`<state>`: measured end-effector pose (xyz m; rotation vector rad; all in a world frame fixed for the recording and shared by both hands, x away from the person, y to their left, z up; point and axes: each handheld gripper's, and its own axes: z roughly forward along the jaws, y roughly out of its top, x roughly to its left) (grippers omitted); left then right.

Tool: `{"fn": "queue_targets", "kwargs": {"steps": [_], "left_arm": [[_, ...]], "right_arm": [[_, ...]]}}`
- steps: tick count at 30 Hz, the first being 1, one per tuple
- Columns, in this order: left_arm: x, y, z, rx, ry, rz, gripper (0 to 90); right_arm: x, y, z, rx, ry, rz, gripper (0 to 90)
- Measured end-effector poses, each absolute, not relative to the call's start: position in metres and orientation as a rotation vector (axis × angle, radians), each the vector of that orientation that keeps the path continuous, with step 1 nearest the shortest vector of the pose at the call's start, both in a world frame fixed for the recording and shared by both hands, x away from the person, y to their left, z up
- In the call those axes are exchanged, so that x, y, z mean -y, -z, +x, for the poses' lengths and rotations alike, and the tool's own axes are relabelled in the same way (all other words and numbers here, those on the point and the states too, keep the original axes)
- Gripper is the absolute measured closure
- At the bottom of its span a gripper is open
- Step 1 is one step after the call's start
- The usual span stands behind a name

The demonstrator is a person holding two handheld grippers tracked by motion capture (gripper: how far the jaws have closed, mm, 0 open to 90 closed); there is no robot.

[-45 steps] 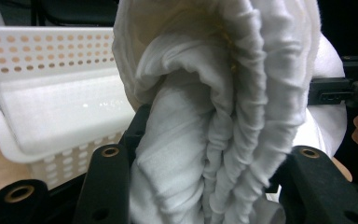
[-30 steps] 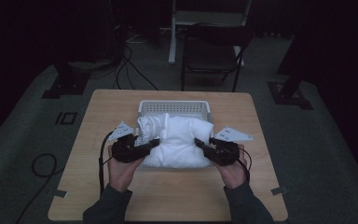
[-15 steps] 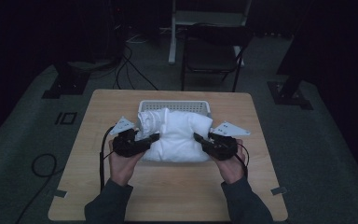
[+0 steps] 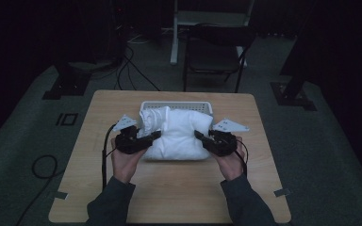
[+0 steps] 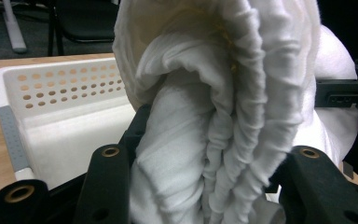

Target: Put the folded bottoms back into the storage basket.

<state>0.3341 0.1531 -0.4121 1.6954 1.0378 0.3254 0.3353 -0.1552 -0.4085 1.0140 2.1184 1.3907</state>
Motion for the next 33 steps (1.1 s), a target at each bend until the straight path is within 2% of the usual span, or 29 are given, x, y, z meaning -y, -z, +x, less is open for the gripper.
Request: {"fn": "queue_targets", "kwargs": {"steps": [33], "left_arm": [[-0.151, 0.396, 0.377, -1.082, -0.353, 1.662, 52.8]], "right_arm": [[0.15, 0.388, 0.374, -2.061, -1.386, 1.066, 70.7]]}}
